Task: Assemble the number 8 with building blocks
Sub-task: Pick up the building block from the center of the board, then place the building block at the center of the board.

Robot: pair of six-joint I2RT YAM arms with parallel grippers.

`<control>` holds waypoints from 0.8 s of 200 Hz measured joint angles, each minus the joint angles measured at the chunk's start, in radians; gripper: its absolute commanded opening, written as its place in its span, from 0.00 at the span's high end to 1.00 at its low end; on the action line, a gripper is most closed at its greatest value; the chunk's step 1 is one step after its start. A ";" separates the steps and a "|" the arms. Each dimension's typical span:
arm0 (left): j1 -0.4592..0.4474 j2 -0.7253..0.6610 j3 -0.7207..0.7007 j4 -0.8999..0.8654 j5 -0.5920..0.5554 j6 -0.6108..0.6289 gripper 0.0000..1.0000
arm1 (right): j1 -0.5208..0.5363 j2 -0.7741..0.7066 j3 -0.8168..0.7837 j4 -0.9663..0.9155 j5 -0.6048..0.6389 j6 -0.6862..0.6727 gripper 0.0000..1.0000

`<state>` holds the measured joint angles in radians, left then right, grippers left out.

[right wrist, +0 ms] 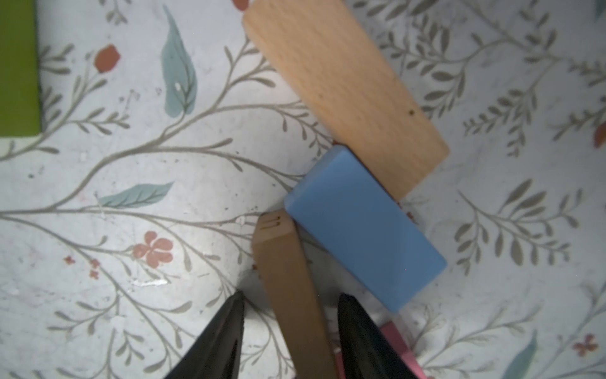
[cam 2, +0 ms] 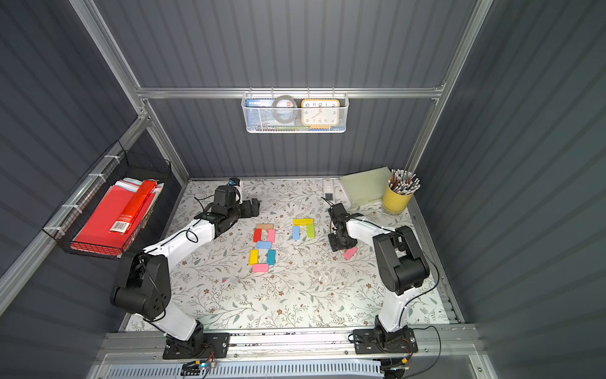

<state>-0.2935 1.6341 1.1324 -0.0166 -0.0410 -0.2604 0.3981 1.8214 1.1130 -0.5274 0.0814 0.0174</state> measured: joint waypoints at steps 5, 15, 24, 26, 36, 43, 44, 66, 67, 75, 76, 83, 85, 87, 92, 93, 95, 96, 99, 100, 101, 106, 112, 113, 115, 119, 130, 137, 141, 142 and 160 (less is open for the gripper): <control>0.000 0.000 0.000 0.000 0.000 0.002 0.03 | 0.000 0.000 0.000 0.000 -0.003 0.004 0.72; 0.000 0.000 0.000 0.000 0.000 0.003 0.03 | 0.000 0.000 0.000 0.000 -0.008 -0.009 0.79; 0.000 0.000 0.000 0.000 0.000 0.004 0.03 | 0.000 0.000 0.000 0.001 -0.015 -0.002 0.82; 0.000 0.000 0.000 0.000 0.000 0.005 0.03 | 0.000 0.000 0.000 0.002 -0.018 -0.001 0.82; 0.000 0.000 0.000 0.000 0.000 0.006 0.03 | 0.000 -0.001 0.000 0.004 -0.039 -0.009 0.84; 0.000 0.000 0.000 0.000 0.000 0.006 0.03 | 0.000 -0.003 0.000 0.006 -0.066 -0.006 0.84; 0.000 0.000 0.000 0.000 0.000 0.006 0.03 | 0.000 -0.003 0.000 0.007 -0.069 -0.006 0.84; 0.000 0.000 0.000 0.000 0.000 0.006 0.03 | 0.000 -0.022 -0.001 0.021 -0.206 -0.003 0.85; 0.000 0.000 0.000 0.000 0.000 0.006 0.03 | 0.000 -0.023 -0.001 0.022 -0.212 -0.002 0.85; 0.000 0.000 0.000 0.000 0.000 0.006 0.03 | 0.001 -0.031 -0.002 0.034 -0.275 0.003 0.85; 0.000 0.000 0.000 0.000 0.000 0.006 0.03 | 0.001 -0.031 -0.002 0.035 -0.282 0.004 0.85; 0.000 0.000 0.000 0.000 0.000 0.006 0.03 | 0.001 -0.036 -0.005 0.050 -0.339 0.011 0.84; 0.000 0.000 0.000 0.000 0.000 0.006 0.03 | 0.001 -0.038 -0.007 0.056 -0.354 0.014 0.83; 0.000 0.000 0.000 0.000 0.000 0.006 0.03 | 0.001 -0.039 -0.008 0.060 -0.365 0.015 0.82; 0.000 0.000 0.000 0.000 0.000 0.006 0.03 | 0.001 -0.039 -0.014 0.072 -0.403 0.021 0.82; 0.000 0.000 0.000 0.000 0.000 0.006 0.03 | 0.001 -0.039 -0.014 0.073 -0.408 0.021 0.81; 0.000 0.000 0.000 0.000 0.000 0.006 0.03 | 0.001 -0.039 -0.016 0.077 -0.424 0.024 0.81; 0.000 0.000 0.000 0.000 0.000 0.006 0.03 | 0.002 -0.039 -0.018 0.079 -0.429 0.025 0.80; 0.000 0.000 0.000 0.000 0.000 0.006 0.03 | 0.002 -0.039 -0.021 0.085 -0.446 0.028 0.80; 0.000 0.000 0.000 0.000 0.000 0.006 0.03 | 0.002 -0.039 -0.022 0.087 -0.451 0.028 0.79; 0.000 0.000 0.000 0.000 0.000 0.006 0.03 | 0.002 -0.038 -0.024 0.088 -0.459 0.029 0.79; 0.000 0.000 0.000 0.000 0.000 0.006 0.03 | 0.002 -0.035 -0.031 0.095 -0.482 0.035 0.78; 0.000 0.000 0.000 0.000 0.000 0.006 0.03 | 0.002 -0.031 -0.038 0.102 -0.509 0.042 0.78; 0.000 0.000 0.000 0.000 0.000 0.006 0.03 | 0.002 -0.029 -0.040 0.105 -0.515 0.042 0.78; 0.000 0.000 0.000 0.000 0.000 0.006 0.03 | 0.002 -0.027 -0.042 0.106 -0.521 0.044 0.78; 0.000 0.000 0.000 0.000 0.000 0.006 0.03 | 0.002 -0.020 -0.046 0.110 -0.535 0.047 0.77; 0.000 0.000 0.000 0.000 0.001 0.006 0.03 | 0.002 0.002 -0.053 0.117 -0.565 0.055 0.75; 0.000 0.000 0.000 0.000 0.001 0.006 0.03 | 0.002 0.018 -0.058 0.118 -0.581 0.061 0.75; 0.000 0.000 0.000 0.000 0.001 0.006 0.03 | 0.002 0.024 -0.059 0.119 -0.587 0.061 0.74; 0.000 0.000 0.000 0.000 0.001 0.006 0.03 | 0.002 0.028 -0.060 0.119 -0.592 0.062 0.74; 0.000 0.000 0.000 0.000 0.002 0.006 0.03 | 0.001 0.036 -0.059 0.130 -0.629 0.066 0.63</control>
<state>-0.2935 1.6341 1.1328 -0.0166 -0.0395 -0.2546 0.3992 1.8572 1.0538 -0.3973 -0.5476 0.0837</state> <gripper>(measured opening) 0.970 0.304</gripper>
